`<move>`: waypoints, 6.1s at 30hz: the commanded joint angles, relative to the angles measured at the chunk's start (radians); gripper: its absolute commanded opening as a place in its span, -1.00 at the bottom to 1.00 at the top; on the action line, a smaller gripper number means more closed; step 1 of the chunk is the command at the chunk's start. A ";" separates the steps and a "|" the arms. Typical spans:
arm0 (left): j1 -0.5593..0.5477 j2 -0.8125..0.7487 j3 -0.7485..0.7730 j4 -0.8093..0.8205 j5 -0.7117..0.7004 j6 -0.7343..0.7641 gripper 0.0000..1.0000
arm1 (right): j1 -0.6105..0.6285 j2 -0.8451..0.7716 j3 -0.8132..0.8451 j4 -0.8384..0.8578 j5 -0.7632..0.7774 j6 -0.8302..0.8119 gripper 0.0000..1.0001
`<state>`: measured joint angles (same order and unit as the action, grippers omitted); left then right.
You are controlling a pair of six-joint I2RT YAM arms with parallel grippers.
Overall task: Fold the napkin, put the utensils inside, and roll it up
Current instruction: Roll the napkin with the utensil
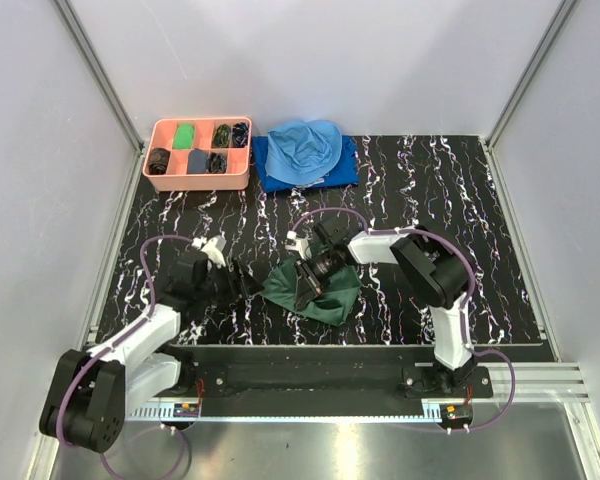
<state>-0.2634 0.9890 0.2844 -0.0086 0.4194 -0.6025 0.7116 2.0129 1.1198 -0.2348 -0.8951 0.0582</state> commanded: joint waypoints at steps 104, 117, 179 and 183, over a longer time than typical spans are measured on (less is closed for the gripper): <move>-0.066 0.445 0.323 -0.211 0.048 0.053 -1.00 | 0.635 -0.212 0.003 -0.044 1.322 0.003 0.43; -0.065 0.453 0.328 -0.212 0.056 0.060 -1.00 | 0.631 -0.158 -0.034 0.022 1.368 -0.054 0.35; -0.002 0.194 -0.028 0.337 0.136 -0.036 0.36 | -0.029 0.115 -0.167 0.376 -0.209 0.201 -0.61; -0.036 0.272 -0.022 0.404 0.154 -0.029 0.29 | -0.043 0.150 -0.147 0.377 -0.238 0.209 -0.63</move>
<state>-0.2687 1.2049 0.2646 0.2493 0.5198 -0.6380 0.6857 2.1021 0.9657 0.1837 -1.1709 0.2821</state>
